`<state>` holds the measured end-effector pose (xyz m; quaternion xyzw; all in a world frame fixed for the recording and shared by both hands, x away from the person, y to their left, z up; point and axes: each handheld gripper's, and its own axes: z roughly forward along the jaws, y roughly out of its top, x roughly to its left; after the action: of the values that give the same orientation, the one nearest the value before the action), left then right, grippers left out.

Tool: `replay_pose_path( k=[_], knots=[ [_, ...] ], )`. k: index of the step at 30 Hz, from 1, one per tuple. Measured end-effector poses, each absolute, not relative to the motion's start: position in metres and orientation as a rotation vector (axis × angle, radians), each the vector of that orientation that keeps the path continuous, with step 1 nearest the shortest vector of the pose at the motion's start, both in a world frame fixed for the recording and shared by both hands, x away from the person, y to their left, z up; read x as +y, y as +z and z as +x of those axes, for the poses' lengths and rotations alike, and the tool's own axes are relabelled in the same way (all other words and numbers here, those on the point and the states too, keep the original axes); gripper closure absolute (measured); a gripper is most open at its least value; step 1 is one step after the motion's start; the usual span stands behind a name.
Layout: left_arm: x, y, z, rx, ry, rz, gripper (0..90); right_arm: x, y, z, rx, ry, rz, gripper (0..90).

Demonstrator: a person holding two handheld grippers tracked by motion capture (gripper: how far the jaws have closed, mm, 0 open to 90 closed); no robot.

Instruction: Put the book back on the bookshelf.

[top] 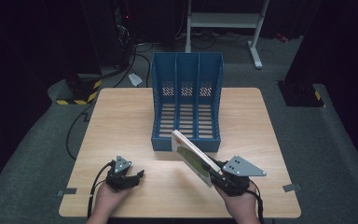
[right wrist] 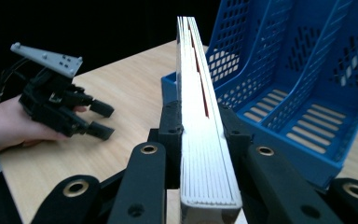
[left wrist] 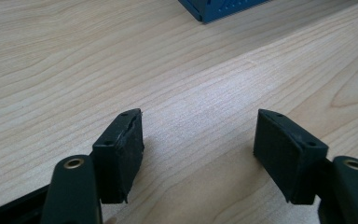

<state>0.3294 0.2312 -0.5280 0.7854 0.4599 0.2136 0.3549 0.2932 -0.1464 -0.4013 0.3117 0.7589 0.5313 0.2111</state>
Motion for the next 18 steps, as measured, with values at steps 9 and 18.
replay_pose_path(
  k=[9, 18],
  knots=[
    [0.231, -0.528, 0.33, 1.199, 0.552, 2.029, 28.6, -0.153, -0.384, 0.303, 2.046, 1.473, 0.891, 75.7],
    [0.231, -0.528, 0.33, 1.197, 0.551, 2.031, 28.0, -0.162, -0.372, 0.316, 1.974, 1.453, 0.932, 75.7]
  ],
)
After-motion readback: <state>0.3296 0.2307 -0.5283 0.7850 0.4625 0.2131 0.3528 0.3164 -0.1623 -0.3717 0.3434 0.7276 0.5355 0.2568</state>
